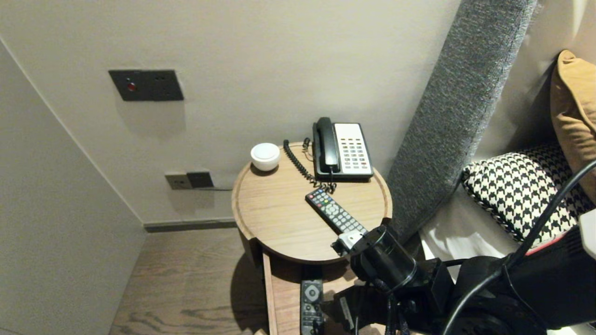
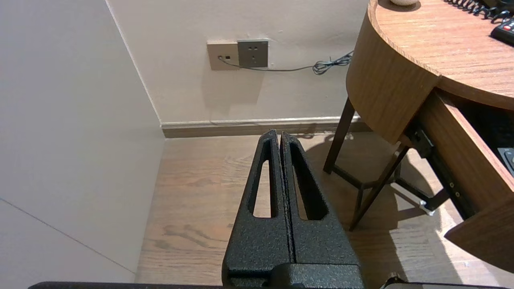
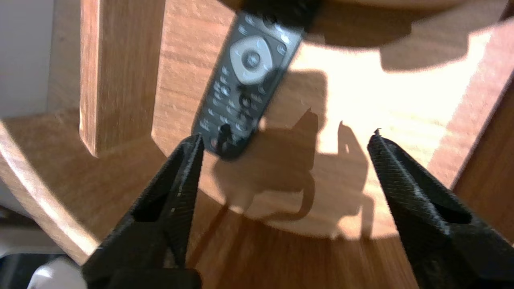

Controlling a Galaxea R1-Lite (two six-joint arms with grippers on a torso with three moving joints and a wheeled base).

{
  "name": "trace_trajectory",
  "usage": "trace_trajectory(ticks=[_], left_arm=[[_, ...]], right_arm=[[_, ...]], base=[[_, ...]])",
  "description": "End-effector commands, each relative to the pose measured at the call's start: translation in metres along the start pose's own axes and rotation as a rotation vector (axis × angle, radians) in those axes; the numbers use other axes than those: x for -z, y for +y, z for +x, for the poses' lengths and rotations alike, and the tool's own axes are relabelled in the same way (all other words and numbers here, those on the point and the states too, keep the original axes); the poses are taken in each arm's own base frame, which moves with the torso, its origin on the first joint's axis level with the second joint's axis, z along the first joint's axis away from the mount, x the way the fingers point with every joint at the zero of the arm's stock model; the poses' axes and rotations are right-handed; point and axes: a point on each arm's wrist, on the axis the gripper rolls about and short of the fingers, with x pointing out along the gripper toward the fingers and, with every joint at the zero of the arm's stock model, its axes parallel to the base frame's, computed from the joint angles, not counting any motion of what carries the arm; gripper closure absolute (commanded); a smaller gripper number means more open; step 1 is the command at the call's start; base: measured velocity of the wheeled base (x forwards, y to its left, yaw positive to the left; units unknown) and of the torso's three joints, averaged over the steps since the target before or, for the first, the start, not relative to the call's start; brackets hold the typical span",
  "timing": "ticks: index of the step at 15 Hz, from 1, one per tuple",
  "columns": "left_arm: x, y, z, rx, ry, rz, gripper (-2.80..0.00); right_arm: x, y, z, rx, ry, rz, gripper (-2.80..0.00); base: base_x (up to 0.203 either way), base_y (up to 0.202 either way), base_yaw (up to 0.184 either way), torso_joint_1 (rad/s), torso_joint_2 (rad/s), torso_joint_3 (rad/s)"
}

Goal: Take the remote control out of the drawer one by one and place them on the table

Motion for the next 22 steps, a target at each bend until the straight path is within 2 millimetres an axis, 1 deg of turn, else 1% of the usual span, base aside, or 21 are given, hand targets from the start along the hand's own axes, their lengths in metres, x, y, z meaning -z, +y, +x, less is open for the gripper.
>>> trace_trajectory(ticks=[1,3,7,11,13,16,22], left_arm=[[0.000,0.000,0.000,-0.001,-0.001,0.000,0.00],[0.000,0.000,0.000,-0.001,-0.001,0.000,0.00],[0.000,0.000,0.000,-0.001,-0.001,0.000,0.00],[0.000,0.000,0.000,-0.001,-0.001,0.000,0.00],[0.000,0.000,0.000,-0.001,-0.001,0.000,0.00],[0.000,0.000,0.000,-0.001,-0.001,0.000,0.00],[0.000,0.000,0.000,-0.001,-0.001,0.000,0.00]], right_arm=[[0.001,0.007,0.007,-0.012,-0.029,-0.007,-2.80],[0.000,0.008,0.011,0.011,-0.038,-0.007,-2.80],[0.005,0.013,0.022,0.064,-0.041,-0.015,-2.80],[0.007,0.014,0.038,0.116,-0.086,0.012,-2.80],[0.009,0.014,0.044,0.123,-0.084,0.025,-2.80],[0.007,0.017,0.055,0.123,-0.132,0.039,-2.80],[0.015,0.016,0.077,0.145,-0.173,0.043,-2.80]], base=[[0.000,0.000,0.000,0.000,0.00,0.000],[0.000,0.000,0.000,0.000,0.00,0.000],[0.000,0.000,0.000,0.000,0.00,0.000],[0.000,0.000,0.000,0.000,0.00,0.000],[0.000,0.000,0.000,0.000,0.00,0.000],[0.000,0.000,0.000,0.000,0.00,0.000],[0.000,0.000,0.000,0.000,0.00,0.000]])
